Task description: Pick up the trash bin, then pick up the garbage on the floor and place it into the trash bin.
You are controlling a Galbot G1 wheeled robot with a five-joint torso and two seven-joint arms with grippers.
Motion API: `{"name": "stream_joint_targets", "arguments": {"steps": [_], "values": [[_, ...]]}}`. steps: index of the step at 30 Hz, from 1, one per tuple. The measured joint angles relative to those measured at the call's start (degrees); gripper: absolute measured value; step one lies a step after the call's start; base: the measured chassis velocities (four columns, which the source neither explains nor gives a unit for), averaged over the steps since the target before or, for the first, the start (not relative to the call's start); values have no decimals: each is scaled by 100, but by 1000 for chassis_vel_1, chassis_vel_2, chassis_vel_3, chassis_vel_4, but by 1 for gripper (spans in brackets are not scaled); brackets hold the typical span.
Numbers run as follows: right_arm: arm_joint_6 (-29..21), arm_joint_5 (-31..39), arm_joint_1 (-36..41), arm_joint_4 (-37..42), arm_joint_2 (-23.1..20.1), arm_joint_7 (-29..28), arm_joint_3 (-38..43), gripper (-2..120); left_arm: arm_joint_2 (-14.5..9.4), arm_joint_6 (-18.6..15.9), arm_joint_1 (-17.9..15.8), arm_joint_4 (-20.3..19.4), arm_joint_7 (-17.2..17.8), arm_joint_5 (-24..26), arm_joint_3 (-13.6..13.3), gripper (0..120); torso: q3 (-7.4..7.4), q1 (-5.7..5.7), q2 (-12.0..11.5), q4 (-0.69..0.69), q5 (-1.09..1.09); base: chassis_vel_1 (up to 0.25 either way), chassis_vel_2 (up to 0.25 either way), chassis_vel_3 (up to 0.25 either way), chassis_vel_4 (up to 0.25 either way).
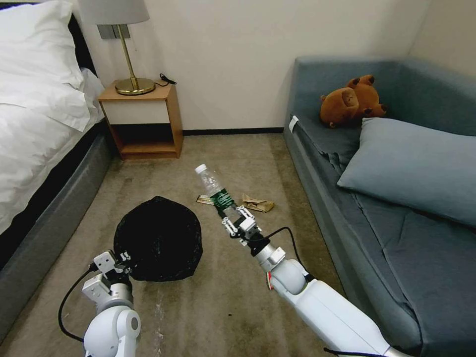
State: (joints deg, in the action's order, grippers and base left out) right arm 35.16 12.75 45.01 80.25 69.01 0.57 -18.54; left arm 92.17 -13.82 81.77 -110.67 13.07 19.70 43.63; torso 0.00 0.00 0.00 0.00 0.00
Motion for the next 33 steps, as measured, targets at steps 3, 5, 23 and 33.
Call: {"name": "stream_joint_targets", "arguments": {"steps": [3, 5, 23, 33], "values": [[0, -17, -111, -3, 45, 11, -330, 31, 0, -10, -34, 19, -3, -12, -15, 1, 0, 0, 0, 0, 0, 0, 0, 0, 0], [0, -19, -267, -91, 96, 18, -532, 31, -1, -13, -48, 32, -5, -19, -17, 1, 0, 0, 0, 0, -1, 0, 0, 0, 0], [-1, 16, -873, -834, 410, 1, -1380, 31, -3, -11, -125, 184, -32, -76, -44, 1, 0, 0, 0, 0, 0, 0, 0, 0, 0], [-1, 22, -1009, -1038, 420, 1, -1616, 31, -3, -3, -214, 271, -18, -191, -167, 1, 0, 0, 0, 0, 0, 0, 0, 0, 0]]}}
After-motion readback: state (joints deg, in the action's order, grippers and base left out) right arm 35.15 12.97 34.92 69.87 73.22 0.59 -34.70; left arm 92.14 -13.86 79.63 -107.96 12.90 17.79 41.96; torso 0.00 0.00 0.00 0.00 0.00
